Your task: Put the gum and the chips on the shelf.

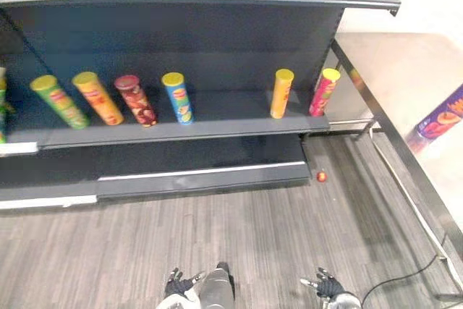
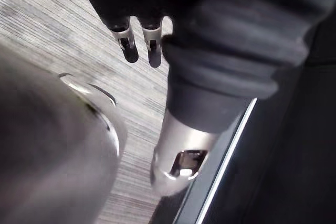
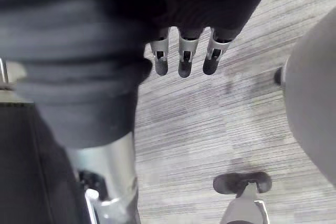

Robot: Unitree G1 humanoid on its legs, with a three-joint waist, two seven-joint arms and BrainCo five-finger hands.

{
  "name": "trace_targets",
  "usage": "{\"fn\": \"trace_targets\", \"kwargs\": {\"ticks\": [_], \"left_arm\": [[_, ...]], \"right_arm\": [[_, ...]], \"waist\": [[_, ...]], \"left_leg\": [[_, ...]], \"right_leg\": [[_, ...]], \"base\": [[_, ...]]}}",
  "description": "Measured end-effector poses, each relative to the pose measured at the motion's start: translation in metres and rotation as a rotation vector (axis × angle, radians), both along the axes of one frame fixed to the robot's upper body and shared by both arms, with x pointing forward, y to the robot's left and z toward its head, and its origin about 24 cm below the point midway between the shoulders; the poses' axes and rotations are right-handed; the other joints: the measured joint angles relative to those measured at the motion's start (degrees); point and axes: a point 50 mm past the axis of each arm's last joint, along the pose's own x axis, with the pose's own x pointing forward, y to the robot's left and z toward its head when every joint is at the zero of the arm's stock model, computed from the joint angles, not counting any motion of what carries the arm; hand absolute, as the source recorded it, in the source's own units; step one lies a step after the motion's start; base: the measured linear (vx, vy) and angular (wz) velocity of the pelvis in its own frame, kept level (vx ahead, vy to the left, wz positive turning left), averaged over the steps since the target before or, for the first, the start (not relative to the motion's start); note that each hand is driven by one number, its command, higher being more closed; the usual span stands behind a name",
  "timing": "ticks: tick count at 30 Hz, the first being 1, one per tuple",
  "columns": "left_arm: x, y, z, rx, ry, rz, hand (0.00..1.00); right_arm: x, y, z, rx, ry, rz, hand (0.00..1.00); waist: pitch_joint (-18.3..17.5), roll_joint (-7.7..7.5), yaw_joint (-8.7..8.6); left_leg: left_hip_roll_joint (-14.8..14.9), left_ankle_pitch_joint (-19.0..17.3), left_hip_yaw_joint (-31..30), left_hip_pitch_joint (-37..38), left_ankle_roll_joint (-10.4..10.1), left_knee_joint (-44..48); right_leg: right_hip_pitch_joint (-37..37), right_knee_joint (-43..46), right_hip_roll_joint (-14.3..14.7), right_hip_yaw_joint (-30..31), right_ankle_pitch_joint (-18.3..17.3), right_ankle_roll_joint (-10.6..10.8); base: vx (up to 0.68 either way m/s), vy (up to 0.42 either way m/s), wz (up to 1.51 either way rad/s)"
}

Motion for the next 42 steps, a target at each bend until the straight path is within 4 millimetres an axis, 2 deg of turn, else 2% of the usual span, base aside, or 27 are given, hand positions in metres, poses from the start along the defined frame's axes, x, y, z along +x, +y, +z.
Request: {"fn": "trace_targets", "kwargs": {"ticks": [2, 3, 4, 5, 6, 7, 8, 9, 10, 11, 12, 14, 15, 17, 20, 24, 27, 29, 30, 31, 33, 34, 35, 37, 38, 40, 42], "left_arm": [[-0.005, 0.001, -0.002, -0.003, 0.032, -0.015, 0.0], [-0.009, 0.002, -0.004, 0.004, 0.057, -0.047, 0.0], [-0.014, 0.003, -0.005, 0.011, 0.079, -0.075, 0.0], [-0.016, 0.005, -0.005, 0.018, 0.097, -0.098, 0.0], [-0.018, 0.006, -0.006, 0.029, 0.118, -0.144, 0.0], [-0.019, 0.006, -0.007, 0.035, 0.132, -0.172, 0.0], [-0.02, 0.004, -0.007, 0.039, 0.142, -0.203, 0.0], [-0.02, 0.004, -0.007, 0.039, 0.144, -0.2, 0.0], [-0.021, 0.005, -0.007, 0.04, 0.146, -0.199, 0.0], [-0.022, 0.006, -0.007, 0.042, 0.146, -0.194, 0.0], [-0.025, 0.002, -0.009, 0.026, 0.16, -0.194, 0.0], [-0.029, -0.005, -0.012, 0.003, 0.178, -0.195, 0.0], [-0.031, -0.005, -0.012, 0.002, 0.185, -0.199, 0.0], [-0.028, -0.012, -0.013, -0.004, 0.188, -0.24, 0.0], [-0.026, -0.002, -0.011, 0.02, 0.186, -0.248, 0.0], [-0.027, 0.0, -0.011, 0.028, 0.186, -0.257, 0.0], [-0.031, 0.002, -0.011, 0.034, 0.193, -0.251, 0.0], [-0.03, -0.005, -0.011, 0.021, 0.173, -0.232, 0.0], [-0.025, -0.007, -0.01, 0.02, 0.154, -0.231, 0.0], [-0.023, -0.008, -0.01, 0.014, 0.149, -0.223, 0.0], [-0.023, -0.013, -0.011, -0.006, 0.138, -0.198, 0.0], [-0.023, -0.012, -0.01, -0.003, 0.137, -0.199, 0.0], [-0.022, -0.011, -0.01, 0.001, 0.136, -0.203, 0.0], [-0.022, -0.011, -0.01, 0.002, 0.137, -0.201, 0.0], [-0.024, -0.012, -0.01, -0.004, 0.136, -0.182, 0.0], [-0.027, -0.011, -0.011, -0.012, 0.139, -0.14, 0.0], [-0.031, -0.004, -0.01, 0.004, 0.144, -0.123, 0.0]], "right_arm": [[0.001, 0.001, 0.0, 0.01, -0.009, 0.008, 0.0], [0.005, -0.001, 0.001, 0.004, -0.017, 0.01, 0.0], [0.006, -0.003, 0.002, 0.001, -0.019, 0.008, 0.0], [0.007, -0.003, 0.002, 0.001, -0.026, 0.005, 0.0], [0.009, -0.004, 0.003, -0.001, -0.039, 0.007, 0.0], [0.011, -0.004, 0.004, -0.002, -0.043, 0.009, 0.0], [0.014, -0.005, 0.005, -0.007, -0.05, 0.016, 0.0], [0.016, -0.004, 0.005, -0.006, -0.055, 0.018, 0.0], [0.016, -0.004, 0.005, -0.006, -0.055, 0.017, 0.0], [0.014, -0.006, 0.005, -0.012, -0.05, 0.015, 0.0], [0.013, -0.015, 0.004, -0.033, -0.043, 0.012, 0.0], [0.013, -0.025, 0.005, -0.058, -0.041, 0.015, 0.0], [0.012, -0.028, 0.005, -0.068, -0.035, 0.013, 0.0], [0.012, -0.04, 0.006, -0.087, -0.025, -0.004, 0.0], [0.012, -0.034, 0.005, -0.069, -0.024, -0.003, 0.0], [0.009, -0.03, 0.003, -0.067, -0.011, 0.025, 0.0], [0.008, -0.029, 0.003, -0.066, -0.008, 0.033, 0.0], [0.01, -0.04, 0.005, -0.093, -0.016, 0.03, 0.0], [0.009, -0.045, 0.005, -0.107, -0.01, 0.029, 0.0], [0.009, -0.046, 0.005, -0.111, -0.009, 0.028, 0.0], [0.005, -0.049, 0.004, -0.112, 0.013, -0.003, 0.0], [0.004, -0.049, 0.003, -0.11, 0.019, -0.015, 0.0], [0.004, -0.049, 0.003, -0.111, 0.021, -0.039, 0.0], [0.003, -0.049, 0.003, -0.11, 0.018, -0.064, 0.0], [0.003, -0.049, 0.003, -0.113, 0.012, -0.07, 0.0], [0.002, -0.047, 0.003, -0.112, 0.011, -0.072, 0.0], [-0.002, -0.037, 0.001, -0.086, 0.02, -0.08, 0.0]], "waist": [[-0.1, 0.57, -0.3], [0.1, 1.64, -0.45], [0.2, 2.45, -0.63], [0.1, 2.26, -0.94], [0.3, 1.99, -1.32], [0.3, 2.02, -1.76], [0.3, 2.24, -2.39], [0.4, 2.21, -2.35], [0.4, 2.09, -2.34], [0.6, 1.62, -2.36], [0.5, 3.26, -2.25], [1.6, 5.08, -2.34], [2.2, 5.03, -2.38], [3.8, 7.49, -2.93], [4.9, 5.31, -3.64], [4.6, 4.96, -3.6], [4.5, 4.84, -3.59], [4.8, 7.92, -3.64], [5.1, 8.51, -3.03], [5.1, 8.77, -2.73], [5.2, 8.11, -2.28], [5.2, 7.84, -2.24], [5.2, 7.53, -2.29], [5.2, 7.54, -2.34], [5.1, 7.64, -2.27], [4.6, 7.48, -2.18], [3.4, 5.67, -1.94]], "left_leg": [[0.9, -0.1, 1.2, 4.1, 0.3, 0.4], [2.3, -0.1, 1.9, 6.4, 0.3, 2.2], [2.9, -0.1, 2.7, 8.5, 0.3, 2.2], [2.4, -0.3, 3.6, 12.4, 0.6, -0.3], [1.9, -0.3, 6.3, 17.1, 0.6, -4.0], [1.7, -0.3, 7.6, 18.8, 0.6, -5.4], [1.7, -0.3, 9.7, 21.1, 0.6, -6.9], [1.6, -0.3, 11.2, 22.5, 0.6, -7.5], [1.4, -0.3, 12.0, 23.1, 0.5, -7.6], [-0.2, -0.3, 12.3, 24.7, 0.4, -8.4], [0.0, 0.0, 12.0, 25.9, -0.1, -9.2], [0.7, 0.2, 13.1, 26.6, -1.0, -9.3], [0.6, -0.2, 13.5, 26.9, -1.7, -10.7], [-0.3, -0.4, 13.4, 31.6, -2.4, -18.8], [-0.5, -0.3, 13.5, 32.0, -2.6, -18.0], [-0.8, -0.4, 13.9, 31.6, -2.8, -15.7], [1.2, -1.5, 15.3, 26.5, -4.5, -1.3], [8.0, 0.3, 14.4, 19.2, -2.8, 18.1], [10.0, 2.5, 12.2, 15.2, -1.3, 25.9], [9.6, 1.4, 10.3, 14.0, -1.3, 27.3], [5.1, -4.9, 3.0, 10.7, -2.3, 22.4], [4.2, -5.7, 1.7, 10.3, -2.6, 19.2], [2.9, -6.5, 0.2, 10.1, -3.0, 11.1], [1.7, -5.9, -2.8, 10.3, -3.4, -1.7], [0.9, -3.8, -6.3, 10.6, -3.4, -8.9], [-0.6, 2.0, -9.6, 11.7, -3.9, -12.6], [-1.4, 2.0, -4.6, 13.4, -3.3, -14.5]], "right_leg": [[-2.8, 7.7, 0.5, 1.0, 6.6, 0.8], [-5.7, 14.0, 1.2, 0.2, 12.6, 1.7], [-8.0, 18.6, 0.9, -1.3, 15.8, 1.9], [-10.1, 23.7, 0.1, -4.0, 15.1, 1.1], [-13.1, 28.3, -1.8, -9.9, 12.1, -1.0], [-14.3, 29.3, -2.6, -13.9, 10.4, -1.6], [-16.2, 28.5, -3.5, -21.9, 7.5, -1.9], [-17.7, 23.5, -3.1, -28.4, 6.8, -2.7], [-18.0, 19.6, -2.5, -31.1, 7.1, -2.8], [-17.5, 12.6, -1.5, -35.5, 8.9, -5.5], [-15.4, 8.2, 0.3, -36.0, 9.3, -6.3], [-13.5, 2.8, 2.4, -36.8, 10.7, -6.7], [-13.4, 1.6, 3.0, -36.9, 10.7, -6.7], [-13.7, -0.2, 5.4, -36.9, 10.6, -6.7], [-12.5, -2.1, 5.6, -37.2, 10.7, -6.4], [-9.2, -9.2, 6.5, -36.9, 11.9, -4.6], [-7.3, -12.8, 6.6, -35.6, 10.4, -4.4], [-5.9, -14.1, 9.6, -33.1, 9.5, -5.0], [-5.2, -14.3, 10.6, -30.8, 9.4, -5.2], [-5.0, -14.1, 10.7, -29.2, 9.5, -5.5], [-4.4, -14.3, 9.4, -24.6, 9.5, -5.7], [-4.4, -14.4, 8.9, -23.7, 9.6, -5.5], [-4.3, -14.5, 8.1, -21.4, 9.4, -4.3], [-4.6, -15.1, 7.2, -18.6, 9.5, -2.6], [-4.6, -15.5, 7.0, -16.7, 9.5, -1.4], [-4.5, -16.3, 6.2, -14.1, 9.5, 0.4], [-4.7, -16.3, 3.6, -14.2, 10.4, 1.4]], "base": [[0.43, 0.168, -1.11], [0.34, 0.108, -1.36], [0.32, 0.094, -1.39], [0.34, 0.072, -1.23], [0.26, 0.037, -0.97], [0.26, 0.03, -0.86], [0.24, 0.02, -0.81], [0.19, 0.014, -0.83], [0.29, -0.024, -0.91], [0.28, -0.024, -1.1], [0.33, -0.043, -1.19], [0.19, -0.024, -1.16], [0.1, -0.003, -1.11], [0.08, 0.028, -0.82], [-0.02, 0.038, -0.16], [-0.02, 0.052, -0.07], [-0.01, -0.031, -0.5], [0.05, -0.039, -0.74], [0.14, 0.049, -0.77], [0.17, 0.065, -0.94], [0.17, 0.068, -1.0], [0.19, 0.114, -0.99], [0.16, 0.16, -0.93], [0.14, 0.211, -0.85], [0.1, 0.208, -0.6], [0.2, 0.268, -0.8], [0.24, 0.253, -0.81]]}}
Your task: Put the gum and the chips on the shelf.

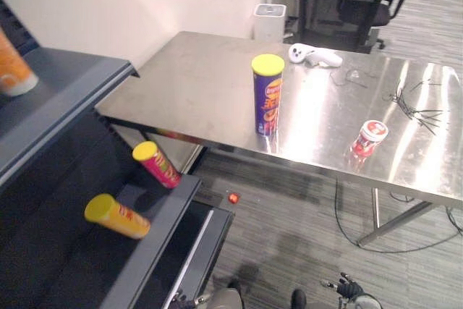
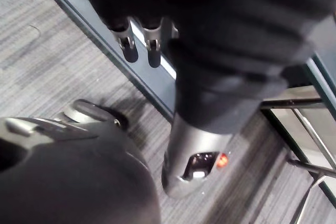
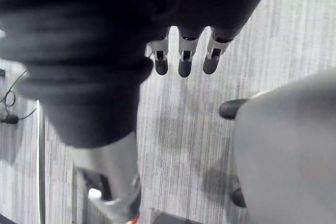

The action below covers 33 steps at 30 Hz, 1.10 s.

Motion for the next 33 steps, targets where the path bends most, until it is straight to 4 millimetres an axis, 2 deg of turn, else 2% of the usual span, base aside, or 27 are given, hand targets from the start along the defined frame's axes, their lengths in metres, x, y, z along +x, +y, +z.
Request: {"fn": "trace_targets", "kwargs": {"ticks": [2, 7, 11, 13, 15, 22, 24, 27, 28, 29, 30, 32, 33], "left_arm": [[-0.003, 0.004, 0.0, 0.015, 0.006, -0.003, 0.0], [-0.005, 0.002, -0.001, 0.011, 0.022, -0.02, 0.0], [-0.006, 0.002, -0.001, 0.019, 0.026, -0.048, 0.0], [-0.006, 0.0, -0.001, 0.014, 0.026, -0.047, 0.0], [-0.006, -0.001, -0.001, 0.012, 0.025, -0.043, 0.0], [-0.025, -0.001, -0.004, 0.005, 0.064, -0.006, 0.0], [-0.026, 0.0, -0.004, 0.006, 0.064, 0.0, 0.0], [-0.034, 0.004, -0.004, 0.012, 0.08, 0.023, 0.0], [-0.035, 0.005, -0.004, 0.016, 0.084, 0.019, 0.0], [-0.035, 0.005, -0.003, 0.019, 0.086, 0.005, 0.0], [-0.035, 0.005, -0.003, 0.019, 0.087, 0.004, 0.0], [-0.039, 0.006, -0.004, 0.018, 0.094, 0.002, 0.0], [-0.039, 0.006, -0.004, 0.018, 0.095, 0.001, 0.0]], "right_arm": [[-0.004, 0.006, -0.002, 0.015, 0.008, -0.004, 0.0], [-0.012, 0.008, -0.003, 0.026, 0.014, -0.044, 0.0], [-0.014, 0.006, -0.004, 0.029, 0.017, -0.063, 0.0], [-0.017, 0.004, -0.004, 0.027, 0.023, -0.083, 0.0], [-0.02, 0.003, -0.005, 0.026, 0.031, -0.088, 0.0], [-0.036, -0.012, -0.006, 0.003, 0.058, -0.237, 0.0], [-0.046, -0.024, -0.006, -0.018, 0.077, -0.326, 0.0], [-0.061, -0.066, 0.003, -0.102, 0.068, -0.53, 0.0], [-0.063, -0.089, 0.011, -0.161, 0.044, -0.607, 0.0], [-0.061, -0.114, 0.022, -0.22, -0.005, -0.681, 0.0], [-0.058, -0.126, 0.029, -0.255, -0.029, -0.697, 0.0], [-0.035, -0.168, 0.061, -0.378, -0.173, -0.724, 0.0], [-0.028, -0.176, 0.07, -0.409, -0.213, -0.72, 0.0]], "waist": [[-0.9, -1.46, 0.47], [-2.0, -1.22, 0.61], [-2.3, -1.06, 0.56], [-2.6, -0.76, 0.56], [-2.7, -0.9, 1.35], [-4.9, -1.28, 1.29], [-5.0, -1.39, 1.31], [-5.4, -1.59, 1.21], [-5.8, -1.59, 1.09], [-5.9, -1.64, 0.92], [-6.0, -1.68, 0.78], [-6.1, -1.77, -0.35], [-6.1, -1.78, -0.47]], "left_leg": [[-1.2, -0.3, 5.0, 3.2, 0.5, -1.5], [-2.3, -0.8, 9.2, 8.3, 1.2, -3.3], [-2.6, -0.8, 8.7, 9.5, 1.3, -4.0], [-2.6, -1.3, 8.4, 9.6, 2.0, -5.3], [-2.8, -1.4, 8.4, 10.3, 2.4, -7.0], [-3.6, 0.5, 7.7, 12.3, 2.4, -10.9], [-3.8, 0.6, 7.1, 12.2, 2.3, -11.3], [-4.1, 0.7, 7.1, 12.2, 2.4, -11.7], [-4.3, 0.5, 7.2, 12.2, 2.4, -11.8], [-4.4, 0.3, 7.3, 12.2, 2.4, -11.8], [-4.5, 0.3, 7.2, 12.2, 2.4, -11.8], [-4.6, 0.0, 7.2, 12.2, 2.5, -11.8], [-4.7, 0.0, 7.2, 12.2, 2.5, -11.8]], "right_leg": [[0.1, 0.1, -1.8, -0.5, 1.3, 1.7], [0.2, 1.6, -2.2, 0.9, 1.9, 2.1], [0.2, 1.9, -2.3, 0.3, 1.9, 2.1], [0.2, 1.1, -2.3, -1.1, 1.9, 2.1], [0.8, -0.4, -2.4, -2.5, 2.2, 2.5], [2.1, -2.4, -3.0, -4.1, 2.2, 2.4], [2.5, -3.0, -3.1, -4.7, 2.4, 2.6], [2.4, -3.4, -3.1, -4.7, 2.9, 3.1], [2.4, -3.8, -3.1, -4.5, 3.3, 3.1], [2.4, -4.1, -3.1, -4.2, 3.4, 3.1], [2.3, -4.1, -3.1, -4.1, 3.4, 3.1], [2.2, -4.4, -3.1, -3.7, 3.4, 3.2], [2.1, -4.4, -3.1, -3.6, 3.4, 3.2]], "base": [[0.2, 0.199, -0.89], [0.1, 0.082, -0.72], [-0.01, -0.002, -0.19], [-0.07, 0.002, 0.09], [-0.08, -0.001, 0.03], [-0.04, 0.003, 0.04], [0.01, 0.002, 0.13], [0.06, 0.015, -0.02], [0.08, 0.027, -0.11], [0.08, 0.028, -0.12], [0.07, 0.025, -0.12], [0.06, 0.018, -0.11], [0.05, 0.009, -0.12]]}}
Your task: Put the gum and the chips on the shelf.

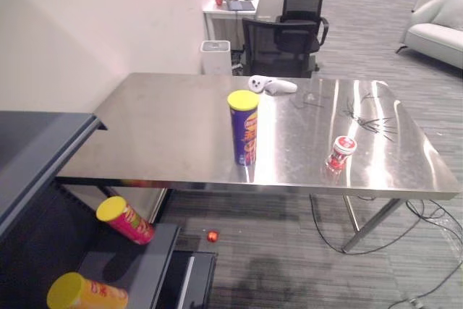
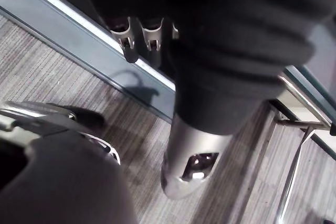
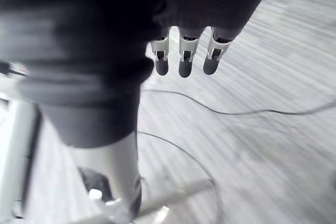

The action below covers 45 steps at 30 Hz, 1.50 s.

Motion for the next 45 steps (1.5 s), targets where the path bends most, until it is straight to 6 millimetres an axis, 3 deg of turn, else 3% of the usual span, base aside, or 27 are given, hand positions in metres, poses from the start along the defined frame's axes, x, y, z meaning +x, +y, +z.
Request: {"fn": "trace_targets", "kwargs": {"ticks": [3, 6, 9, 12, 17, 27, 45], "left_arm": [[0.002, 0.0, 0.0, 0.005, 0.0, -0.041, 0.0], [0.004, 0.001, 0.001, 0.009, 0.003, -0.079, 0.0], [0.005, 0.001, 0.001, 0.011, -0.001, -0.098, 0.0], [0.006, 0.002, 0.002, 0.01, 0.0, -0.114, 0.0], [0.002, 0.004, 0.002, 0.019, 0.019, -0.16, 0.0], [0.002, 0.005, 0.002, 0.014, 0.015, -0.173, 0.0], [0.002, 0.005, 0.002, 0.032, 0.023, -0.167, 0.0]], "right_arm": [[0.053, -0.02, 0.06, -0.269, -0.127, 0.148, 0.0], [0.09, -0.005, 0.098, -0.413, -0.243, 0.299, 0.0], [0.113, 0.017, 0.128, -0.535, -0.314, 0.444, 0.0], [0.121, 0.032, 0.14, -0.566, -0.361, 0.541, 0.0], [0.131, 0.065, 0.154, -0.582, -0.437, 0.769, 0.0], [0.14, 0.083, 0.151, -0.55, -0.448, 0.891, 0.0], [0.162, 0.09, 0.177, -0.542, -0.682, 0.78, 0.0]], "waist": [[0.0, 0.0, -0.09], [0.0, -0.05, -0.39], [-0.1, -0.13, -0.37], [-0.2, -0.23, -0.29], [-0.2, -0.23, -0.64], [-0.1, -0.34, -0.24], [0.9, -0.28, 0.08]], "left_leg": [[-0.1, -0.3, 0.0, 0.0, -0.1, 0.1], [-0.2, -0.4, -0.1, -0.3, 0.0, 0.1], [-0.1, -1.0, -0.4, -1.3, 0.0, 1.3], [-0.3, -1.4, -1.0, -2.4, 0.2, 2.5], [-0.3, -2.7, -1.9, -3.1, 0.6, 4.7], [-0.6, -3.3, -4.7, -4.3, 0.9, 6.3], [-1.3, -3.2, -6.9, -5.2, 1.0, 6.6]], "right_leg": [[-0.7, 0.0, 0.2, 1.2, 0.1, 0.1], [-1.0, 0.1, 0.3, 1.5, 0.1, 0.1], [-1.5, 0.1, 0.3, 1.5, 0.1, 0.1], [-2.1, 0.3, 0.1, 1.6, 0.2, 0.4], [-2.0, 0.3, -0.1, 1.7, 0.4, 0.6], [-1.8, 0.4, -0.7, 0.4, 0.5, 0.8], [-1.5, 0.0, -1.1, -1.7, 0.6, 0.9]], "base": [[0.02, -0.006, -0.18], [0.0, -0.007, -0.06], [0.0, 0.0, 0.0], [0.0, 0.0, 0.0], [0.0, -0.002, -0.01], [-0.03, -0.017, 0.06], [0.0, -0.005, 0.05]]}}
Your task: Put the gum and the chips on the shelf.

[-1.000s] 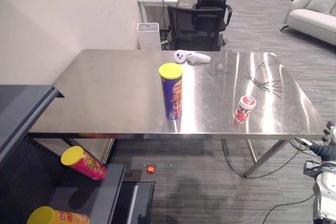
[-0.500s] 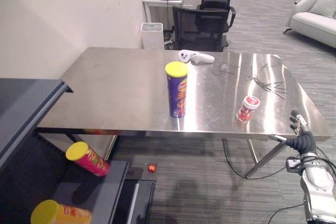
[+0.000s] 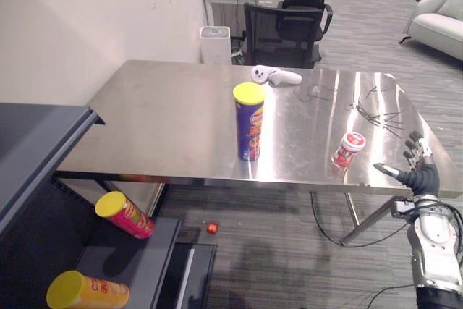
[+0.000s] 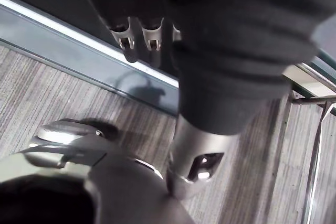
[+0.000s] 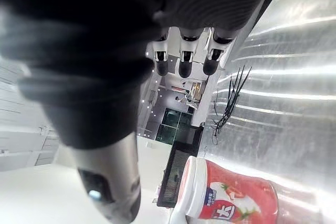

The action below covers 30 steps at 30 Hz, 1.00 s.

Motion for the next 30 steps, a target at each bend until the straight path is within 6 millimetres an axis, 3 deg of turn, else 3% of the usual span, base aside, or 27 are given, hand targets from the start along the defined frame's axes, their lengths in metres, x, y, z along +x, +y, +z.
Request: {"fn": "trace_targets", "kwargs": {"ticks": [14, 30], "left_arm": [[0.001, -0.001, 0.0, 0.01, -0.001, -0.005, 0.0], [0.004, -0.001, 0.0, 0.015, -0.006, -0.009, 0.0]], "right_arm": [[0.013, 0.011, -0.017, 0.07, 0.042, 0.008, 0.0], [0.033, 0.022, -0.01, 0.082, 0.022, 0.041, 0.0]], "waist": [[1.1, 0.26, 0.21], [2.9, 0.53, 1.01]], "left_leg": [[-0.2, 0.0, -1.0, -0.1, 0.1, -0.5], [-0.3, 0.3, -1.2, -1.2, 0.5, -0.5]], "right_leg": [[0.6, -0.7, 0.0, -0.9, 0.0, 0.0], [-0.3, -0.6, 0.0, -1.3, 0.4, -0.4]], "base": [[0.0, -0.006, 0.02], [-0.01, -0.01, 0.01]]}}
